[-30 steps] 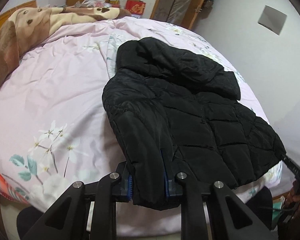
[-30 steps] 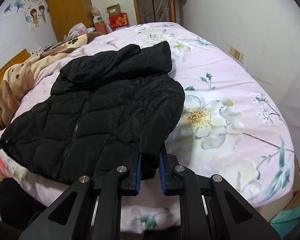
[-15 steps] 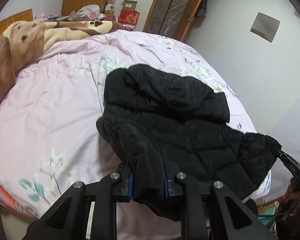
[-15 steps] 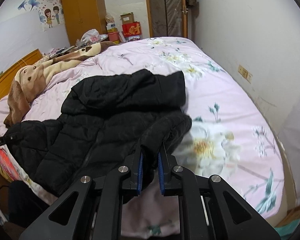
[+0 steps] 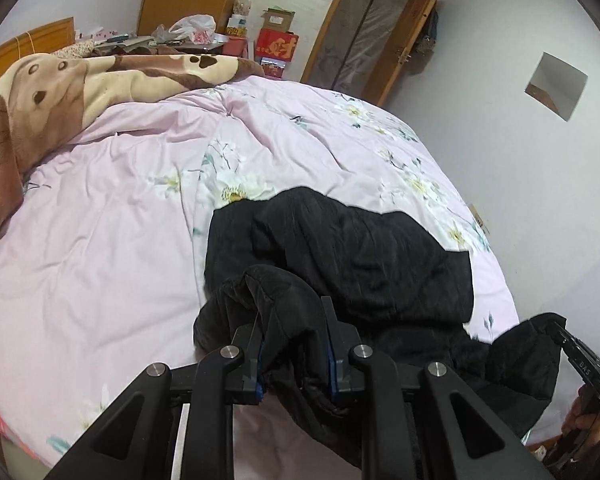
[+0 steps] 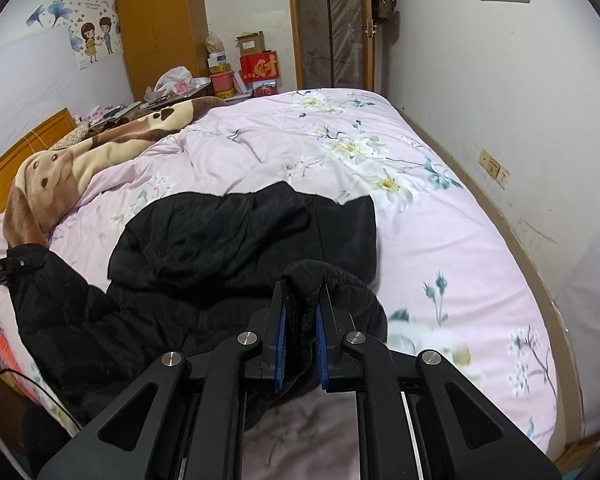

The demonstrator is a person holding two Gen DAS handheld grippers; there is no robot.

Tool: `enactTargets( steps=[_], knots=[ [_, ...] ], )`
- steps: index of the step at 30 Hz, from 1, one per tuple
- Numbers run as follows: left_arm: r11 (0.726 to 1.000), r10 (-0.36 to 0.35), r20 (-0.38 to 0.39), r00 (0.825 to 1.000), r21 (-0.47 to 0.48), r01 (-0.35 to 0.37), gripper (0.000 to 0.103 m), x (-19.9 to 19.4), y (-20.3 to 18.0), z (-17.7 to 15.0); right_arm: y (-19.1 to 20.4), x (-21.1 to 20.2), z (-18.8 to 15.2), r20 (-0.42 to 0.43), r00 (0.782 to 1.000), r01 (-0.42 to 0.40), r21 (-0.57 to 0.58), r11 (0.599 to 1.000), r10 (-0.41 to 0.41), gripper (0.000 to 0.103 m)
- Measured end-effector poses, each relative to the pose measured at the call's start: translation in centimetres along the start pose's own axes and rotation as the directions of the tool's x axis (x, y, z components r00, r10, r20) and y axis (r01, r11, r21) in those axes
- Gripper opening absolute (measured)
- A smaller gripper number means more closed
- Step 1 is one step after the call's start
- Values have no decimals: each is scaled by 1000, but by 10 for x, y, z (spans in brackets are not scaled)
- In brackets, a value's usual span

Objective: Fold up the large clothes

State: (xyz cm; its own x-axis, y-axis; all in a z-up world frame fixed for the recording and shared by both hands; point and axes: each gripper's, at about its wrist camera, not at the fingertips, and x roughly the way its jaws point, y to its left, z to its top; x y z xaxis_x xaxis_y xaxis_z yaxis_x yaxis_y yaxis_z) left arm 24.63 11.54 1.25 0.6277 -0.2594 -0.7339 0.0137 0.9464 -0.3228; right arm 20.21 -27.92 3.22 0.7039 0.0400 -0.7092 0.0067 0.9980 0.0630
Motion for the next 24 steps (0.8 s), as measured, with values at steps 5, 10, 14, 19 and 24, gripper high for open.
enactTargets(
  steps=[5,10,14,19,24],
  knots=[
    [999,38,-28,999,-19,-39,23,34,3,36,-2,30,32,-39,999,19,-16,1000,-20,12],
    [996,70,-71,995,-48,-73,25,73,2,73,-12,68,65,-100,995,13,21,1000,-11,12],
    [993,94,-104,990,-60,-101,26,102,4,97,-25,102,89,-153,988,11,83,996,2,12],
    [993,81,-128,988,-73,-91,32,124,9,118,-33,130,111,-199,980,25,120,992,0,14],
    [996,72,-27,997,-57,-73,43,116,19,135,-37,141,129,-191,981,52,125,991,-27,24]
  ],
)
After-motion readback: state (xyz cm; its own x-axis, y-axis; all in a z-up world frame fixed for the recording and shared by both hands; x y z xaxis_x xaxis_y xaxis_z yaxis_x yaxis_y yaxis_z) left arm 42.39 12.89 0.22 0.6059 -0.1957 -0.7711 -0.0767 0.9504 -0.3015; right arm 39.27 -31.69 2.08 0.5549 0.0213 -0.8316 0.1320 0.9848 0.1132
